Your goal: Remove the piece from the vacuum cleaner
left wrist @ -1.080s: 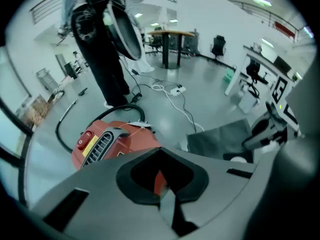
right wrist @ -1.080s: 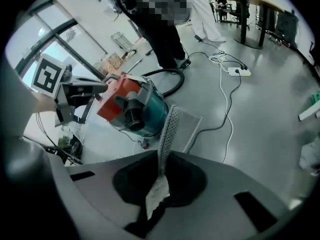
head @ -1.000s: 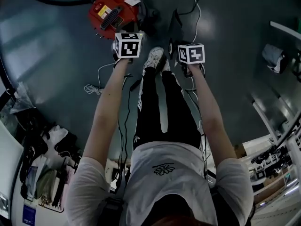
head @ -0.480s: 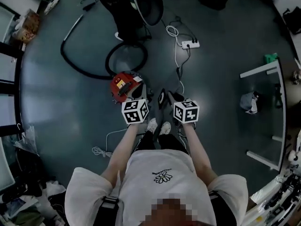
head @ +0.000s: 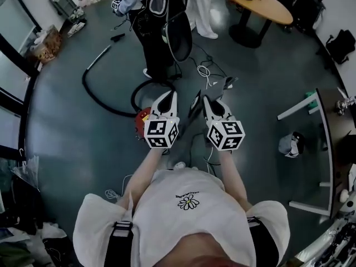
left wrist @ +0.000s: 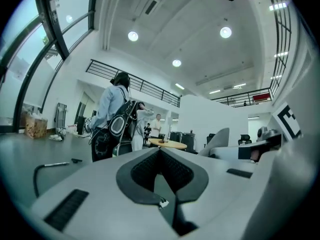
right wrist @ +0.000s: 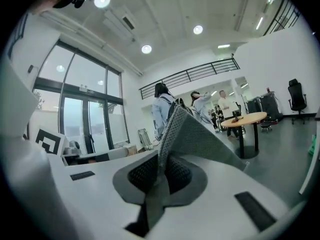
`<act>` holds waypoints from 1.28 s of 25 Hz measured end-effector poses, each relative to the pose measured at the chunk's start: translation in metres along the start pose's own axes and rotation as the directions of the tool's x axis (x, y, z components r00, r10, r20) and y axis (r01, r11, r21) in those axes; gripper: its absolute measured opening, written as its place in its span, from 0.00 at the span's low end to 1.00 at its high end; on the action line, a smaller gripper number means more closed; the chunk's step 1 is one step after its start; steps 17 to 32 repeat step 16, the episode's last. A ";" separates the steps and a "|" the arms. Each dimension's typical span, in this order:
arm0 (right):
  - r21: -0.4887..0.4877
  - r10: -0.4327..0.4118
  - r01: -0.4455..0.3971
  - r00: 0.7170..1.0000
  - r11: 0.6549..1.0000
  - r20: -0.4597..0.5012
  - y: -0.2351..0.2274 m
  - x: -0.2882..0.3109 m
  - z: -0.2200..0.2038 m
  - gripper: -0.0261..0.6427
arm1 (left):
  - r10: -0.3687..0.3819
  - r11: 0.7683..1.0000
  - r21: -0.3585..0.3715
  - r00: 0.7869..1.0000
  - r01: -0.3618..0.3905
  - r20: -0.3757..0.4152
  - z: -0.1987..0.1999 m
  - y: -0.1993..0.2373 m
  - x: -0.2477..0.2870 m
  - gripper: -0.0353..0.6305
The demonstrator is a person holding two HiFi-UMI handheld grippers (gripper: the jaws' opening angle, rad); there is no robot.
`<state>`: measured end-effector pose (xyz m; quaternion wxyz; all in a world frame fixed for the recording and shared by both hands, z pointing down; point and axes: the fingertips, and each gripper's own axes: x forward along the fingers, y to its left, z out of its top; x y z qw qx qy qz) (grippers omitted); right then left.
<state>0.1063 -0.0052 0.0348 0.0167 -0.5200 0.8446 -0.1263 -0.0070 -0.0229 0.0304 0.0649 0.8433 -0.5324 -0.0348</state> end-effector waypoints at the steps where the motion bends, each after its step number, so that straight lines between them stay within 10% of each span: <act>1: -0.008 0.001 -0.001 1.000 1.000 0.016 0.001 -0.001 0.007 0.08 | 0.001 1.000 0.006 1.000 -0.001 0.020 0.007 -0.001 -0.003 0.06; 32: 0.024 -0.042 0.039 0.993 0.999 0.114 -0.002 -0.008 0.038 0.08 | -0.049 0.998 0.054 0.993 0.043 0.103 0.044 -0.019 0.006 0.06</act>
